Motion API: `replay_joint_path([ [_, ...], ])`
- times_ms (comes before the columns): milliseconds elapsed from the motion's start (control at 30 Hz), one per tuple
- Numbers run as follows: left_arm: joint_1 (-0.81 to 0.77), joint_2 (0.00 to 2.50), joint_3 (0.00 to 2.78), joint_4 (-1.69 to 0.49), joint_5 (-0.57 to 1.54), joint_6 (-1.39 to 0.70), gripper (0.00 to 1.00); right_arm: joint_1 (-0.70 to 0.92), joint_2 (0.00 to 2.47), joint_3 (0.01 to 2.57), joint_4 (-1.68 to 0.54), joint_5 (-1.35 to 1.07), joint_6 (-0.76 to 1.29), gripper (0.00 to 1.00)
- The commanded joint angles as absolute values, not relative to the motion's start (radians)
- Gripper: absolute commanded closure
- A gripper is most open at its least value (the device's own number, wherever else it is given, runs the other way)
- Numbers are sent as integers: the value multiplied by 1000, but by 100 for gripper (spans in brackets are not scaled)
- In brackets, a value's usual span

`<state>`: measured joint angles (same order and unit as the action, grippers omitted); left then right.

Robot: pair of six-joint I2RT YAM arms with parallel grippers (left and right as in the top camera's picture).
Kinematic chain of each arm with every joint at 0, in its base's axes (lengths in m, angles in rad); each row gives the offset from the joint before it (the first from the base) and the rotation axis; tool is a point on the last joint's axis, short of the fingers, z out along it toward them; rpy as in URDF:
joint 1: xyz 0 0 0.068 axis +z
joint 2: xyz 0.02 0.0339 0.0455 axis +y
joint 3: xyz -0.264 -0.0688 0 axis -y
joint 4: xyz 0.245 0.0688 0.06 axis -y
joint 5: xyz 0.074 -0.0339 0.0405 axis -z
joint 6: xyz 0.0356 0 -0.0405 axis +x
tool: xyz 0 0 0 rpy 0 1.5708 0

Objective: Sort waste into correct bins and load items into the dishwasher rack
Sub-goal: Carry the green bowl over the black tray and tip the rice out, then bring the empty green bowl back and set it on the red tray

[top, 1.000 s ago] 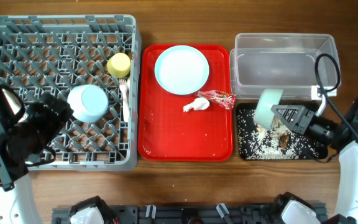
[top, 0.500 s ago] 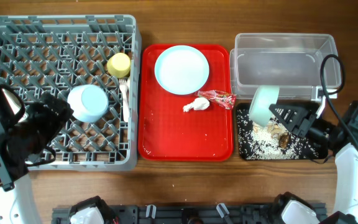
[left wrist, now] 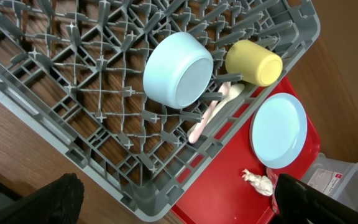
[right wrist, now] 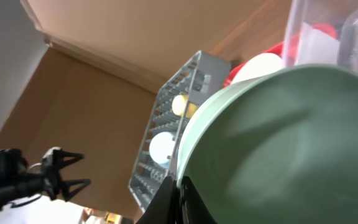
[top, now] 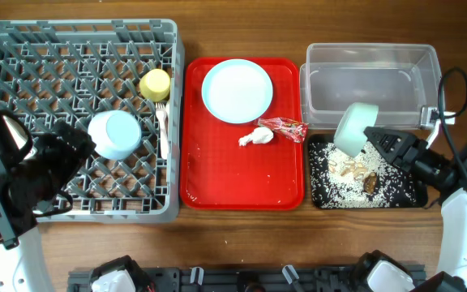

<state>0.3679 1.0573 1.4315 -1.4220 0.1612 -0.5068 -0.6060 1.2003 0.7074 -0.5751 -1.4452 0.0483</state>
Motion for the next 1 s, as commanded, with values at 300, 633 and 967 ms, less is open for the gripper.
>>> replay_joint_path([
  [300,371,1057,1433,-1422,155,-502,0,-608,1204,711,-527,-1617,226,96],
  [633,371,1057,1433,-1422,155,-502,0,30,971,714,-96,-1001,743,96],
  [967,371,1057,1433,-1422,155,-502,0,873,1443,776,-228,-180,643,96],
])
